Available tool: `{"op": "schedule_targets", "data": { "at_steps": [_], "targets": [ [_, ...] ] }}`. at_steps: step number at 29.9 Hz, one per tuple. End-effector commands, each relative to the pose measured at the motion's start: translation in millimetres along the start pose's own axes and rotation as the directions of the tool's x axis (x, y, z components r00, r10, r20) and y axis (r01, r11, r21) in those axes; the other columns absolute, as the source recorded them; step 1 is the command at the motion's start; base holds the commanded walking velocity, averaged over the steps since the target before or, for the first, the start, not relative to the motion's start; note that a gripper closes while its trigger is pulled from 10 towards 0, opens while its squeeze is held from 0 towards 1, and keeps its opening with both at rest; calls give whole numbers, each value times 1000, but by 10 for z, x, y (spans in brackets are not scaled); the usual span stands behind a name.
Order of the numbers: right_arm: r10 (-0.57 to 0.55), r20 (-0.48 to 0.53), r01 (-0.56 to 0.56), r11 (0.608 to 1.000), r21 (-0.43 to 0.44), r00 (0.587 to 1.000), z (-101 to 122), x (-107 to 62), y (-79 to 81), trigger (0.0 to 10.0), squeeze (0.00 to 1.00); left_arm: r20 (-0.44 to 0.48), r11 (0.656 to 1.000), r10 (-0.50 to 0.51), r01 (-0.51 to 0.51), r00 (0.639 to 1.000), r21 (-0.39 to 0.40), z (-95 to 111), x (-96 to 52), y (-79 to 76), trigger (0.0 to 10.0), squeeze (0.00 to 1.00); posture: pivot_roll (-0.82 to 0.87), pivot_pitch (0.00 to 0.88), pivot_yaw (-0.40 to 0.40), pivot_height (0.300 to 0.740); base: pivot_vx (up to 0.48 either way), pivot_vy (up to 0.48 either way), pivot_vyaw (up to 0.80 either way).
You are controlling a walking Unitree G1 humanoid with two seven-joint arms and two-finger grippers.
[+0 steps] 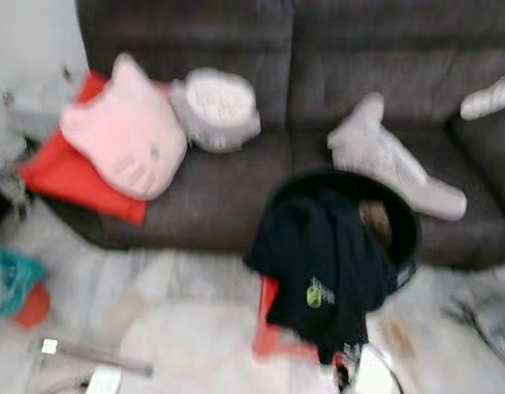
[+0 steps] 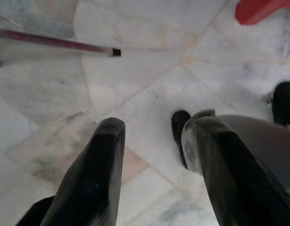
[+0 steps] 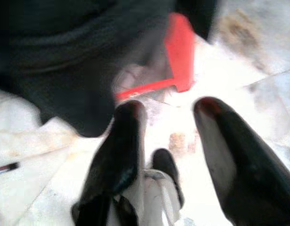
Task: Hang hanger
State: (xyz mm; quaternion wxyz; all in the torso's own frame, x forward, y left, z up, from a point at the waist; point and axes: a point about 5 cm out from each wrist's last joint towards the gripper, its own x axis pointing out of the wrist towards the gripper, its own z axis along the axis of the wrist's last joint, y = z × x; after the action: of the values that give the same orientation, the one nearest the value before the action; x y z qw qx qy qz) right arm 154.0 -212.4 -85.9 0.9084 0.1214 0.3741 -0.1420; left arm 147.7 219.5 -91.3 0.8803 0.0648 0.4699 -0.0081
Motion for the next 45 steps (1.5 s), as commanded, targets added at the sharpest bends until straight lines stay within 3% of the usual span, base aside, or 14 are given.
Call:
{"op": "schedule_targets", "data": {
  "at_steps": [1,10,16,17,19,29,32,35,41,45],
  "targets": [
    [-2,2,2,1000,10,1000,4,1,-1,10000,0,-35,1000,-4,4,999,5,-94,-20,-7,10000,0,-87,48,15,740,0,0,0],
    [8,-42,-8,1000,8,999,-65,-12,3,10000,0,-38,1000,-7,8,999,12,-91,-17,-15,10000,0,-89,48,14,740,0,0,0],
    [8,-86,-19,993,-118,996,-108,-25,-27,10000,0,-41,1000,-8,9,999,11,-92,-17,-15,10000,0,-84,51,16,740,0,0,0],
    [13,-90,-22,996,-92,996,-114,-27,-30,10000,0,-42,1000,-9,9,999,12,-93,-17,-15,10000,0,-84,51,16,740,0,0,0],
    [65,-95,-58,995,81,993,-138,-31,-8,10000,0,-45,1000,-10,10,999,13,-97,-18,-10,10000,0,-83,53,20,740,0,0,0],
    [275,-102,-244,939,242,956,-165,-34,170,10000,0,-50,1000,-4,5,999,26,-99,-22,26,10000,0,-67,56,36,740,0,0,0],
    [288,-91,-255,929,268,953,-148,-28,189,10000,0,-50,1000,-2,4,999,28,-98,-23,32,10000,0,-67,57,39,740,0,0,0],
    [317,-29,-283,883,375,948,-56,-1,194,10000,0,-50,999,2,0,999,33,-96,-24,43,10000,0,-66,57,42,740,0,0,0],
    [239,-11,-215,892,398,971,-9,14,87,10000,0,-50,999,4,-2,999,36,-95,-24,49,10000,0,-67,55,43,740,0,0,0],
    [290,33,-280,882,378,957,85,36,126,10000,0,-48,999,5,-3,999,39,-91,-23,47,10000,0,-68,53,42,740,0,0,0]
  ]
}}
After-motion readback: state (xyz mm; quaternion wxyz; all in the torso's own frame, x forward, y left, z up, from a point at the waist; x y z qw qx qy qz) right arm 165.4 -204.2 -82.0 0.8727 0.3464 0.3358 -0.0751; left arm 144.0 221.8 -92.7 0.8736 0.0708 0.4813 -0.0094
